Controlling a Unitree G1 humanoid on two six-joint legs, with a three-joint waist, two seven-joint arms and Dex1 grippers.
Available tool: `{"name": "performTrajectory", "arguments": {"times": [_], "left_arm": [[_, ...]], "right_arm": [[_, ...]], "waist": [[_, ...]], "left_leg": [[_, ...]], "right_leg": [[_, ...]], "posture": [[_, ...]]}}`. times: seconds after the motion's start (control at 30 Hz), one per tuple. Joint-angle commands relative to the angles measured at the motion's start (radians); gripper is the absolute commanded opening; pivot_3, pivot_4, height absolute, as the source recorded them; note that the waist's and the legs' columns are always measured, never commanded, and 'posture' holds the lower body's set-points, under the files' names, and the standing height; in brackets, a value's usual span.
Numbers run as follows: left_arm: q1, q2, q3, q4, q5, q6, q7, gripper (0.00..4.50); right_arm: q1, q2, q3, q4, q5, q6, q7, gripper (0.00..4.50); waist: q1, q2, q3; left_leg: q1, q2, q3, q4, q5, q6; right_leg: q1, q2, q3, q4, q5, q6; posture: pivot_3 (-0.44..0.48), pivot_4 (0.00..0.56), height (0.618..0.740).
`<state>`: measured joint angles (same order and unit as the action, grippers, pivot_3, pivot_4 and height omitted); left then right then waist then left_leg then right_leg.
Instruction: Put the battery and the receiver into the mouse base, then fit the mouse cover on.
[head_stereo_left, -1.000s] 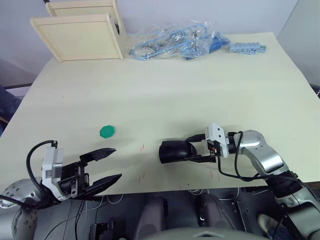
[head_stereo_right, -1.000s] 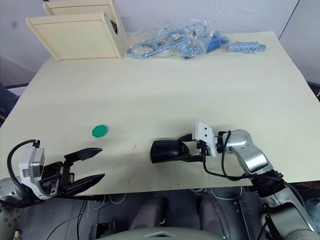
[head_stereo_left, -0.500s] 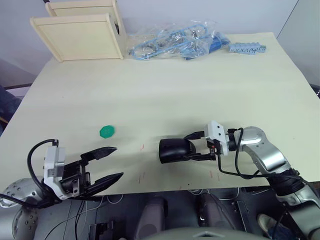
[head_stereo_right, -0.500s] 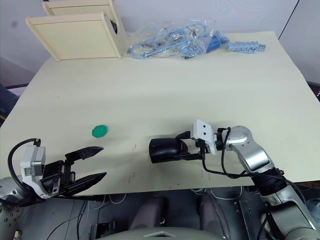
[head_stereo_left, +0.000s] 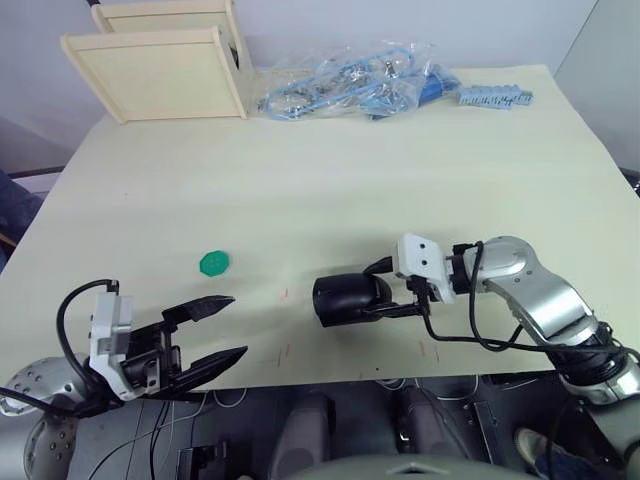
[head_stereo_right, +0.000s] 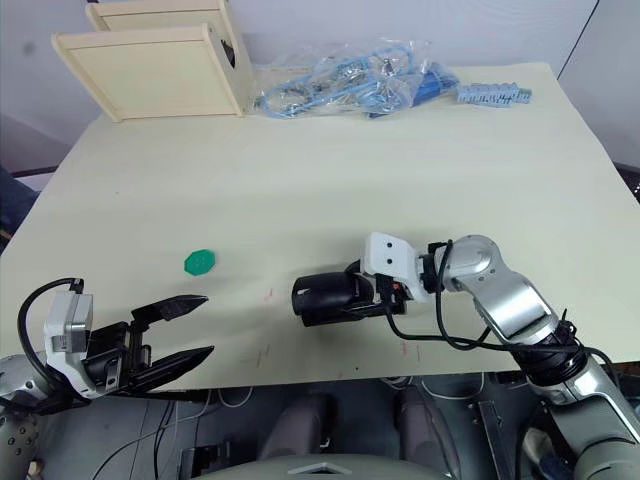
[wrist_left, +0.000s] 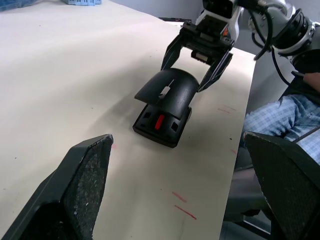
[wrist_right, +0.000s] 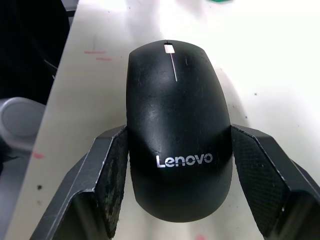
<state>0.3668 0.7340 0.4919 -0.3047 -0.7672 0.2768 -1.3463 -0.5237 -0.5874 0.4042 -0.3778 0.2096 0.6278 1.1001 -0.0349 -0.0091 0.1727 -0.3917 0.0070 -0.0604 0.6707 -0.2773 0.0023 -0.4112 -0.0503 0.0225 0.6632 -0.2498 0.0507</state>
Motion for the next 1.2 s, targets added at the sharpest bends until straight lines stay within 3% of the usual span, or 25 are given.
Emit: {"name": "performTrajectory", "arguments": {"times": [0.03, 1.2], "left_arm": [[0.003, 0.015, 0.009, -0.025, -0.001, -0.006, -0.001, 4.5], [0.017, 0.008, 0.009, 0.016, 0.028, -0.044, -0.041, 4.5]], "right_arm": [[-0.028, -0.014, 0.01, -0.06, 0.007, 0.063, -0.014, 3.08], [-0.089, -0.039, 0.118, -0.03, -0.056, 0.12, -0.038, 3.08]], "waist": [[0.0, 0.0, 0.0], [-0.001, 0.0, 0.0]], "left_leg": [[0.0, 0.0, 0.0, 0.0, 0.0, 0.0], [0.0, 0.0, 0.0, 0.0, 0.0, 0.0]], "right_leg": [[0.0, 0.0, 0.0, 0.0, 0.0, 0.0], [0.0, 0.0, 0.0, 0.0, 0.0, 0.0]], "posture": [[0.0, 0.15, 0.74], [0.0, 0.15, 0.74]]}}
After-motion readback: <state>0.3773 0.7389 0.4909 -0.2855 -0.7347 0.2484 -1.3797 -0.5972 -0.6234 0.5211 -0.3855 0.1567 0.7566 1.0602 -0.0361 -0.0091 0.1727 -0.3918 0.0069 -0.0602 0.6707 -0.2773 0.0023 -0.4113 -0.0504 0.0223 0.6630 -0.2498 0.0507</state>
